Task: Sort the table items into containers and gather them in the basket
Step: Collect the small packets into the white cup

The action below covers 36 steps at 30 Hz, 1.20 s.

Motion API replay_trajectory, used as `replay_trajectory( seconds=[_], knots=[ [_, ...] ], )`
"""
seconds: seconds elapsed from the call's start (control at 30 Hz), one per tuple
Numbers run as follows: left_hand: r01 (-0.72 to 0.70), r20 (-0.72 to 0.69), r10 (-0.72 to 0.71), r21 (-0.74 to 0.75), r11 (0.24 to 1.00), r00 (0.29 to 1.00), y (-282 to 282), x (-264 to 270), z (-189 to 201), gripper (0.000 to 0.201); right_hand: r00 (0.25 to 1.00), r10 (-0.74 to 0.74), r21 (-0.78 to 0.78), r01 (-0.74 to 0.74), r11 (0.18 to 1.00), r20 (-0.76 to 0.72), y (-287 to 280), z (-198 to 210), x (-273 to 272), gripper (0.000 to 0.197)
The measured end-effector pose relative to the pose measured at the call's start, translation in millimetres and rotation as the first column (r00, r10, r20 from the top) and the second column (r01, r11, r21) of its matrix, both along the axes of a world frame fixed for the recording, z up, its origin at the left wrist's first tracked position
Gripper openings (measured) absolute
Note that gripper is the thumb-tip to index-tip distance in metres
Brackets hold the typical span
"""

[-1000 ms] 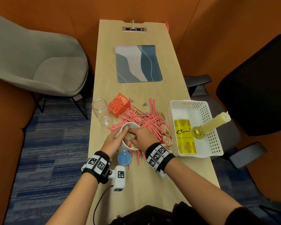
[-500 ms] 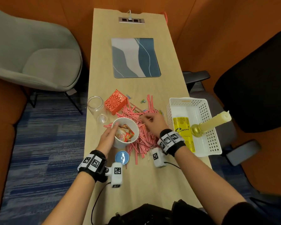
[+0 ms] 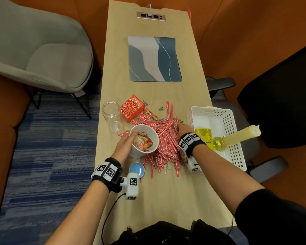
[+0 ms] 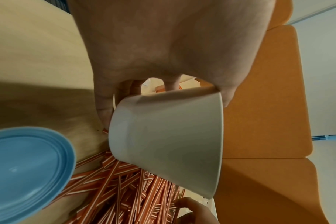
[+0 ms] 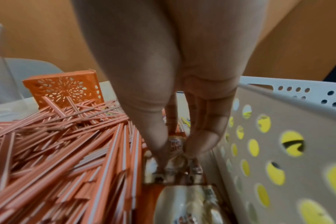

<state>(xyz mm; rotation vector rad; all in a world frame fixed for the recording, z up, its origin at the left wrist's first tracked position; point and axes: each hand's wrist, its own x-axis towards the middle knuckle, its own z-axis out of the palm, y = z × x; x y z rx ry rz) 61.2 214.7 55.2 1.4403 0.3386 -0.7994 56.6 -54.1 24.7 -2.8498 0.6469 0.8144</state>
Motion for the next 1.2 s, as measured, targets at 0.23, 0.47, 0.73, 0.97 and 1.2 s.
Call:
replay_trajectory(
  seconds=[0.23, 0.47, 0.73, 0.97, 1.2],
  knots=[
    [0.006, 0.002, -0.006, -0.005, 1.000, 1.000, 1.1, 1.9, -3.8, 0.030, 0.992, 0.105, -0.014, -0.106, 0.994, -0.071, 3.4, 14.7, -2.3, 0.021],
    [0.004, 0.013, -0.004, -0.010, 1.000, 1.000, 9.7, -2.3, -15.3, 0.034, 0.972, 0.223, -0.007, -0.224, 0.975, -0.079, 4.7, 18.4, -13.4, 0.026],
    [0.008, 0.073, -0.008, 0.001, 1.000, 0.997, 16.6, -11.0, -17.9, 0.028, 0.960, 0.264, 0.004, -0.264, 0.964, -0.094, 8.5, 19.0, -18.3, 0.038],
    [0.010, 0.078, -0.011, 0.009, 1.000, 0.997, 17.8, -12.2, -24.4, 0.036, 0.986, 0.162, 0.142, -0.167, 0.976, 0.043, -8.0, 48.2, 2.4, 0.025],
    [0.033, 0.090, -0.037, 0.045, 0.998, 0.995, 16.1, -16.2, -16.4, 0.030, 0.947, 0.265, 0.079, -0.255, 0.964, -0.181, 10.4, 66.6, -20.0, 0.025]
  ],
)
